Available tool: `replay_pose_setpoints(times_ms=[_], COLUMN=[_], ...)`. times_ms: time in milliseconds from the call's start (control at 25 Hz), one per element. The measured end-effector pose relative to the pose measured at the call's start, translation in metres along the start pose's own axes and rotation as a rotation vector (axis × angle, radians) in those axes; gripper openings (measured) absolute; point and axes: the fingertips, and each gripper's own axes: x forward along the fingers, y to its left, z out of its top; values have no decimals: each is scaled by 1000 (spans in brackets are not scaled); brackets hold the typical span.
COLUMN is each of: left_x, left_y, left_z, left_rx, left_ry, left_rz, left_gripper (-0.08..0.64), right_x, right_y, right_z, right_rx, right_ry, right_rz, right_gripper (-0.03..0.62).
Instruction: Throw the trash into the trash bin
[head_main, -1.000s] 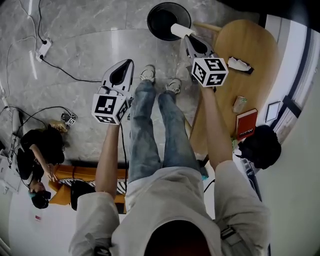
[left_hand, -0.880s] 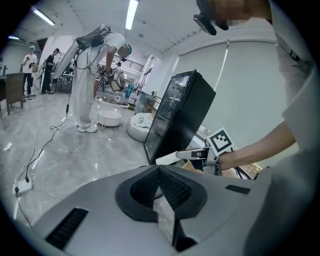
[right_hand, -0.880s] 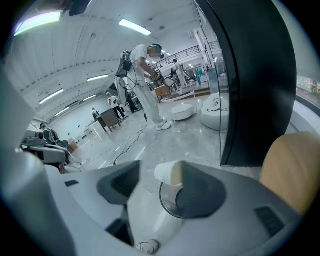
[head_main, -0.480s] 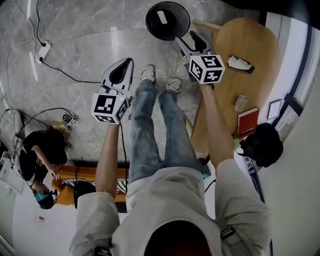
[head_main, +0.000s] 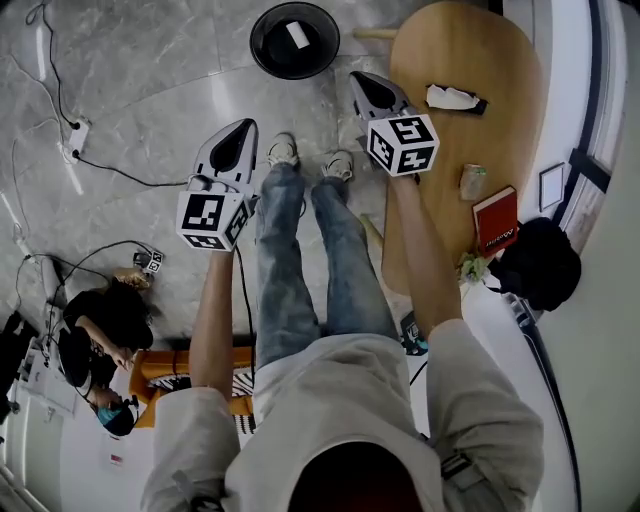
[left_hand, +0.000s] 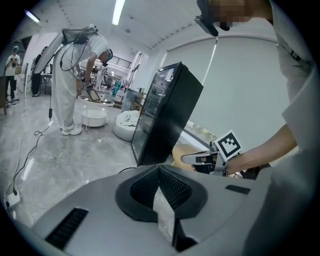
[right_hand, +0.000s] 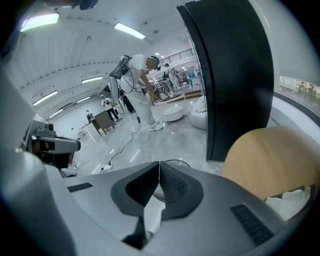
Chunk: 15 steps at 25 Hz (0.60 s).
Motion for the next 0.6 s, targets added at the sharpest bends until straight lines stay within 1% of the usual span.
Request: replay_pose_setpoints(times_ms=[240, 600], left_x=[31, 75], left_y=[-40, -109], left_z=[7, 10], left_rx=[50, 118], left_ry=[25, 64], left_rz=[-81, -198], left_gripper=[17, 17], right_x=[-42, -112], right_y=[-48, -120], right_z=[-14, -48], right_rx=[55, 146], right_ry=[-16, -41], right_rz=[-94, -229], right_gripper=[32, 32])
